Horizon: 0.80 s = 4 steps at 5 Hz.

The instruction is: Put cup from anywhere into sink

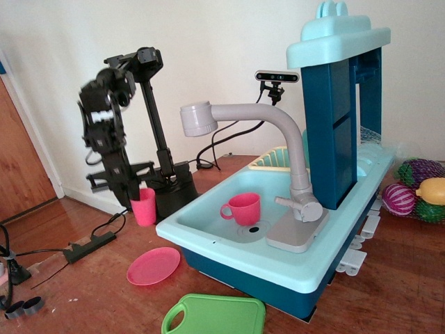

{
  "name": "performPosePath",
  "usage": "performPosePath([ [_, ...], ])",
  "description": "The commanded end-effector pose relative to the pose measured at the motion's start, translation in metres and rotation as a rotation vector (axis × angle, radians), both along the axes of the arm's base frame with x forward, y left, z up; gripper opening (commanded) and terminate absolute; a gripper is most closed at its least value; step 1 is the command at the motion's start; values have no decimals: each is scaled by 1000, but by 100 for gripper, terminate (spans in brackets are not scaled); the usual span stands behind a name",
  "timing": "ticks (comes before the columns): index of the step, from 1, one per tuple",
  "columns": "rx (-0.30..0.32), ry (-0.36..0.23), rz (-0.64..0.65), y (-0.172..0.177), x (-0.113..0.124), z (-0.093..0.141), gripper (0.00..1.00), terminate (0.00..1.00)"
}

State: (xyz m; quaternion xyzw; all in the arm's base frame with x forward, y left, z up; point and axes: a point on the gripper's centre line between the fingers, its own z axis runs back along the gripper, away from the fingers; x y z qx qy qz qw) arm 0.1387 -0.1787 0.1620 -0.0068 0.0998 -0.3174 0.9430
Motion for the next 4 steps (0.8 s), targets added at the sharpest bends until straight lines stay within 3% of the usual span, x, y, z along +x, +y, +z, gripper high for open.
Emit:
performPosePath([
  [1,-77,-71,-31,4,27,20,0,0],
  [2,-74,-150,-53,15,63,26,0,0],
  [3,-27,-197,-28,29,91,35,0,0],
  [4,-3,-191,59,38,106,31,0,0],
])
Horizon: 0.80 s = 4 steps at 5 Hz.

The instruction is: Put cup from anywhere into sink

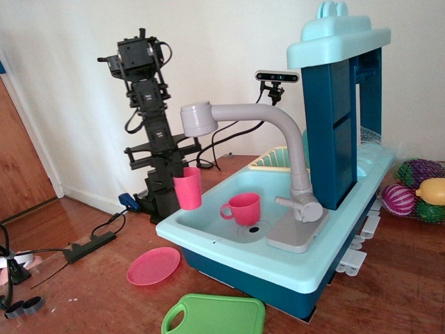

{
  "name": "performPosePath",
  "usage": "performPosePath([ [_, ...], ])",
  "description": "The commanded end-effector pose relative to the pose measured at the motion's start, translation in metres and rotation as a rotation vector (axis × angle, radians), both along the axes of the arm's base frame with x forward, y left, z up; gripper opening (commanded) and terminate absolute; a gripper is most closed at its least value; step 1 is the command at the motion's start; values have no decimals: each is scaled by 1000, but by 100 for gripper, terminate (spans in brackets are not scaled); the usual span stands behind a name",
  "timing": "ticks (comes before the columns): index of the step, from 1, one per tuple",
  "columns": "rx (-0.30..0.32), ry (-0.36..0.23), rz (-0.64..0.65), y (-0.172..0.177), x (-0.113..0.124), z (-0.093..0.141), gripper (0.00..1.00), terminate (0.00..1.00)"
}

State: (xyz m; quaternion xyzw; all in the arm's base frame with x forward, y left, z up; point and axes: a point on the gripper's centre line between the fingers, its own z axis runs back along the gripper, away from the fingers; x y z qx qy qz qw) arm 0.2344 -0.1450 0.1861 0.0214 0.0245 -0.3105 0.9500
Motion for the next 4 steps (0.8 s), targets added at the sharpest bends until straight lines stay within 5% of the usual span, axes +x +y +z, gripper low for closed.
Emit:
performPosePath([
  [1,-11,-20,85,18,19,0,0,0],
  [2,6,54,108,32,12,-16,0,0],
  [3,-48,81,130,46,-6,-33,100,0],
  [4,-47,81,130,52,-8,-33,100,100],
])
